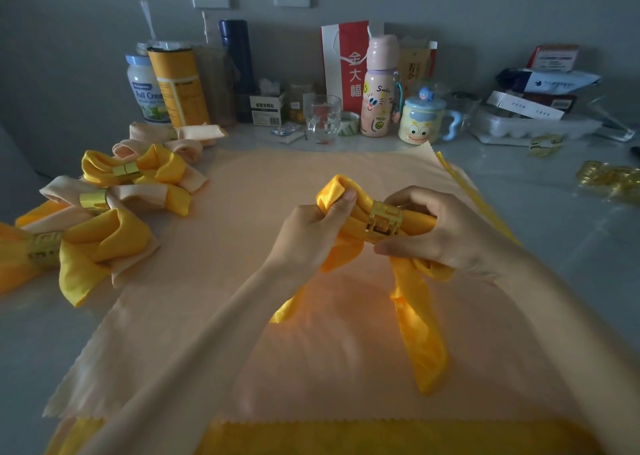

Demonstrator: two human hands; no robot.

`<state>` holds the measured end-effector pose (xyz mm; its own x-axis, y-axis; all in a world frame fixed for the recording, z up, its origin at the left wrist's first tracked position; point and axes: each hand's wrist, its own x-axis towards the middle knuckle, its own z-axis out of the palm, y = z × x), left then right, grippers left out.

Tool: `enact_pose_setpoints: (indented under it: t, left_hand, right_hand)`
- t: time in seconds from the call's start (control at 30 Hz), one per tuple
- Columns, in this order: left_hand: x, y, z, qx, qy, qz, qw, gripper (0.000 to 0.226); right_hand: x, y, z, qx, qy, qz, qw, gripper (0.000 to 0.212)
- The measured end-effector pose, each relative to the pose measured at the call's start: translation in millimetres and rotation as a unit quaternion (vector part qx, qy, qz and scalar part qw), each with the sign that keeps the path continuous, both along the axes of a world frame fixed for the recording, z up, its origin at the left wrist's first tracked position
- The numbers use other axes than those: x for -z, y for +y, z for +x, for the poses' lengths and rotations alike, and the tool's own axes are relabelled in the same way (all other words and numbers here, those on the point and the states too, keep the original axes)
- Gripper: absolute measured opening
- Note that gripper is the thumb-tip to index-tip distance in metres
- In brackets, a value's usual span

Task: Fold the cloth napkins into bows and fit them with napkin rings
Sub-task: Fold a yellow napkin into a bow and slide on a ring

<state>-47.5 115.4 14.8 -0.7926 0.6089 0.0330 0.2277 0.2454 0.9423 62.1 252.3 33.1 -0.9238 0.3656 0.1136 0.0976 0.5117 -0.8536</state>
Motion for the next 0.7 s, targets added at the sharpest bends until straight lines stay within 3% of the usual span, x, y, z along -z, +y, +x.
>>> enact_pose_setpoints:
  t: [0.07, 0.2, 0.3, 0.43, 0.5, 0.6, 0.7]
  left_hand:
    - [-1.3, -1.0, -1.9, -0.014, -0.036, 0.022, 0.999, 0.051]
    - [-2.2, -3.0, -7.7, -0.037, -0.105, 0.08, 0.991, 0.043]
    - [-0.2, -3.3, -8.5, -0.041, -0.134, 0.092, 0.986, 0.038]
    - [0.3, -1.8, -7.9, -0.074, -0.164, 0.145, 0.973, 0.028]
    - [-3.0, -1.5, -5.5, -0.079, -0.182, 0.171, 0.965, 0.022]
    - [-5.0, -0.4, -1.3, -0.05, -0.256, 0.214, 0.942, 0.028]
    - [-3.0, -0.4, -1.4, -0.035, -0.242, 0.216, 0.945, 0.025]
  right_hand:
    - [2.1, 2.3, -0.7, 0.013, 0.009, -0.047, 0.999, 0.058]
    - [4.8, 13.0, 0.3, 0.034, 0.005, -0.256, 0.966, 0.051]
    - [8.4, 9.5, -3.2, 0.044, -0.024, -0.321, 0.946, 0.046]
    - [10.5, -1.1, -8.4, 0.083, 0.07, -0.429, 0.897, 0.02]
    - [9.8, -2.3, -8.5, 0.066, 0.121, -0.486, 0.863, 0.018]
    - [8.1, -4.7, -8.7, 0.043, 0.171, -0.519, 0.836, 0.022]
    - [9.0, -8.0, -10.7, 0.066, 0.184, -0.488, 0.85, 0.044]
